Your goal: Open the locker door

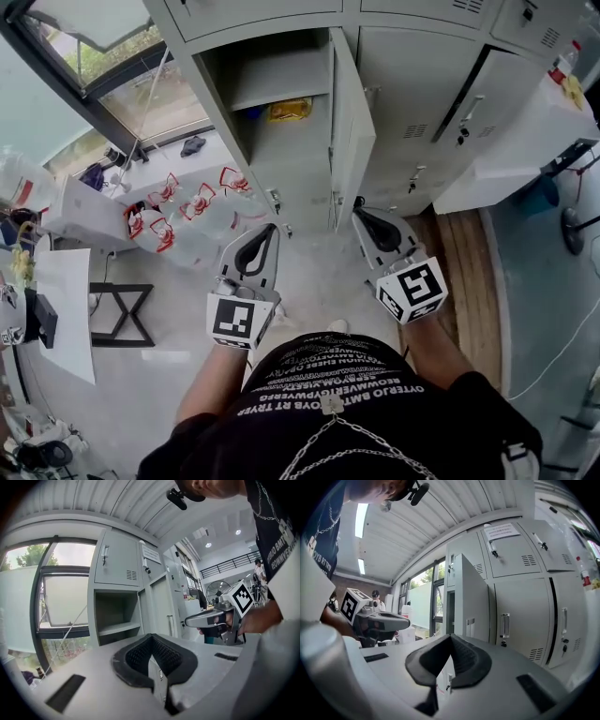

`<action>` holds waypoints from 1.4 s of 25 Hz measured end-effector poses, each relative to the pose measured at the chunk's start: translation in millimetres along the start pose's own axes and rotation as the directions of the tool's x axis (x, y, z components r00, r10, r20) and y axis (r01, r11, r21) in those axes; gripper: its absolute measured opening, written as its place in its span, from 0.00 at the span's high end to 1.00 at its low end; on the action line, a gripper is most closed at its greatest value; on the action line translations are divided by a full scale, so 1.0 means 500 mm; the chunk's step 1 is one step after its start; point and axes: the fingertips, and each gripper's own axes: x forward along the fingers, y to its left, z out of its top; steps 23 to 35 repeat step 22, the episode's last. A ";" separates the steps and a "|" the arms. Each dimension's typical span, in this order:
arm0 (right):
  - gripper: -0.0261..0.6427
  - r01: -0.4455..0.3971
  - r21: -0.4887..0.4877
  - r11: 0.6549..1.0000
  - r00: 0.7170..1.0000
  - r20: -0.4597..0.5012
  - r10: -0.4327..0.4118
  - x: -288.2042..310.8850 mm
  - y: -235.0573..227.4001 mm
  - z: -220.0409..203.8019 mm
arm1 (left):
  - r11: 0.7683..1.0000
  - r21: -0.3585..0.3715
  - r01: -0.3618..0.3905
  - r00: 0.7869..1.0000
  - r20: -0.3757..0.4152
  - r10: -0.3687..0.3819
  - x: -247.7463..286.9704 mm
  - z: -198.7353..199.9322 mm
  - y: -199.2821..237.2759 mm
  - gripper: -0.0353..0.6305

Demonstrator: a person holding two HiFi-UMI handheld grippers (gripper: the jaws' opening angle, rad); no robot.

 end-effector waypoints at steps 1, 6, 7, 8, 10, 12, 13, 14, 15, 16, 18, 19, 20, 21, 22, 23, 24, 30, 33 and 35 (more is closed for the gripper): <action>0.97 -0.002 0.017 1.000 1.000 -0.005 0.002 0.003 0.003 -0.005 | 1.000 0.012 -0.001 1.000 -0.001 0.001 -0.002 0.004 0.002 0.95; 0.97 -0.035 0.015 0.999 0.998 -0.043 0.035 0.016 0.030 -0.020 | 0.999 0.045 0.008 1.000 -0.012 -0.007 0.010 0.019 0.024 0.95; 0.97 -0.041 0.002 0.999 0.998 -0.050 0.041 0.017 0.035 -0.020 | 0.999 0.030 0.012 1.000 -0.017 -0.012 0.015 0.018 0.031 0.95; 0.97 -0.045 -0.008 0.999 0.998 -0.053 0.044 0.020 0.037 -0.018 | 1.000 0.020 0.013 1.000 -0.020 -0.013 0.021 0.017 0.038 0.95; 0.97 -0.043 -0.018 0.999 0.998 -0.052 0.042 0.024 0.034 -0.013 | 1.000 0.010 0.010 1.000 -0.028 -0.010 0.035 0.016 0.052 0.95; 0.97 -0.038 -0.014 0.999 0.998 -0.048 0.037 0.026 0.029 -0.010 | 1.000 0.004 0.015 0.999 -0.029 -0.015 0.045 0.020 0.053 0.95; 0.97 -0.038 -0.013 0.999 0.998 -0.047 0.037 0.027 0.028 -0.010 | 1.000 0.004 0.020 0.999 -0.026 -0.020 0.047 0.022 0.050 0.95; 0.97 -0.040 -0.015 0.999 0.998 -0.047 0.039 0.030 0.029 -0.010 | 1.000 0.003 0.026 0.999 -0.023 -0.026 0.047 0.024 0.047 0.95; 0.97 -0.042 -0.019 0.999 0.998 -0.047 0.041 0.033 0.030 -0.010 | 1.000 -0.002 0.030 0.999 -0.020 -0.030 0.048 0.025 0.046 0.95; 0.97 -0.044 -0.022 0.999 0.998 -0.046 0.043 0.035 0.030 -0.010 | 0.999 -0.012 0.032 0.999 -0.017 -0.032 0.049 0.025 0.045 0.95; 0.97 -0.047 -0.023 0.999 0.998 -0.044 0.046 0.035 0.031 -0.009 | 0.999 -0.034 0.030 1.000 -0.007 -0.030 0.047 0.030 0.046 0.95; 0.97 -0.049 -0.021 0.999 0.998 -0.044 0.048 0.033 0.032 -0.009 | 0.999 -0.039 0.028 1.000 -0.002 -0.028 0.045 0.033 0.044 0.95; 0.97 -0.052 -0.020 0.998 0.998 -0.047 0.051 0.030 0.033 -0.010 | 0.999 -0.040 0.027 1.000 0.002 -0.027 0.042 0.035 0.041 0.95; 0.97 -0.056 -0.019 0.998 0.997 -0.051 0.055 0.027 0.034 -0.013 | 0.999 -0.038 0.026 1.000 0.005 -0.026 0.039 0.036 0.037 0.95; 0.97 -0.060 -0.018 0.998 0.997 -0.056 0.059 0.023 0.035 -0.015 | 0.999 -0.035 0.025 1.000 0.008 -0.025 0.036 0.036 0.032 0.95; 0.97 -0.060 -0.018 0.998 0.997 -0.056 0.059 0.023 0.035 -0.015 | 0.999 -0.035 0.025 1.000 0.008 -0.025 0.036 0.036 0.032 0.95; 0.97 -0.060 -0.018 0.998 0.997 -0.056 0.059 0.023 0.035 -0.015 | 0.999 -0.035 0.025 1.000 0.008 -0.025 0.036 0.036 0.032 0.95; 0.97 -0.060 -0.018 0.998 0.997 -0.056 0.059 0.023 0.035 -0.015 | 0.999 -0.035 0.025 1.000 0.008 -0.025 0.036 0.036 0.032 0.95; 0.97 -0.060 -0.018 0.998 0.997 -0.056 0.059 0.023 0.035 -0.015 | 0.999 -0.035 0.025 1.000 0.008 -0.025 0.036 0.036 0.032 0.95; 0.97 -0.060 -0.018 0.998 0.997 -0.056 0.059 0.023 0.035 -0.015 | 0.999 -0.035 0.025 1.000 0.008 -0.025 0.036 0.036 0.032 0.95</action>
